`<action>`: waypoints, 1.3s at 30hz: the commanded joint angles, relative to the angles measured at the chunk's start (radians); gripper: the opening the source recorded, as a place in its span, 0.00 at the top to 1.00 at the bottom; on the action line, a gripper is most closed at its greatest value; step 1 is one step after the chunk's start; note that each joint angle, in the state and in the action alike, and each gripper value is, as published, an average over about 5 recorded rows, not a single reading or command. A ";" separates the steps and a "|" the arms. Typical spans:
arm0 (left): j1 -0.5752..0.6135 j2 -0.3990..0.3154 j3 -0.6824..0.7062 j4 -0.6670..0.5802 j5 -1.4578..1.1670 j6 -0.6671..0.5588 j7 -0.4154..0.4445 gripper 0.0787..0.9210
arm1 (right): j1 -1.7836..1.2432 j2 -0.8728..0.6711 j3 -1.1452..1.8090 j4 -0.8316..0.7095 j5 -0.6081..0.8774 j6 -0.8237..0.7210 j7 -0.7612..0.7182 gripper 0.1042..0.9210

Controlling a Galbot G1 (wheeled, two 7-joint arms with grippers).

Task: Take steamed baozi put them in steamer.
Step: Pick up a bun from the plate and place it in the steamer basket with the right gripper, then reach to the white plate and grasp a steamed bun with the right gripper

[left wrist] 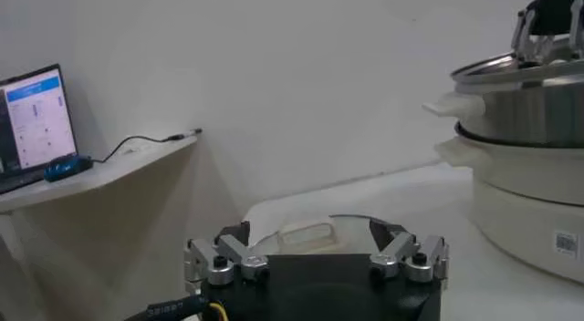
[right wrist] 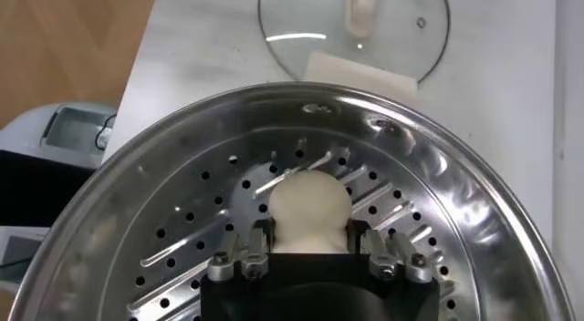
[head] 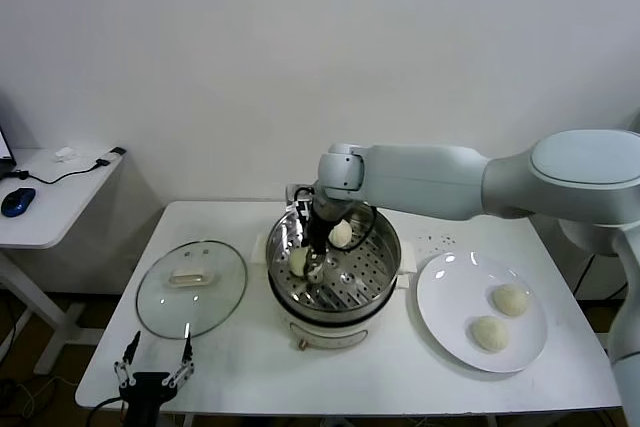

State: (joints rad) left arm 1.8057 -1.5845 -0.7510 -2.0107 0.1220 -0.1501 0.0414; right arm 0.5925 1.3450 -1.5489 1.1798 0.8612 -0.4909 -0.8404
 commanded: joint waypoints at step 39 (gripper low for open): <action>-0.017 -0.013 0.010 -0.015 0.037 0.019 0.002 0.12 | -0.037 -0.946 0.035 0.415 -0.642 0.202 -0.227 0.12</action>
State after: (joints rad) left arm 1.7856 -1.5929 -0.7416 -2.0283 0.1538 -0.1303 0.0430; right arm 0.7509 0.6197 -1.5809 1.5504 0.4805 -0.3312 -1.0395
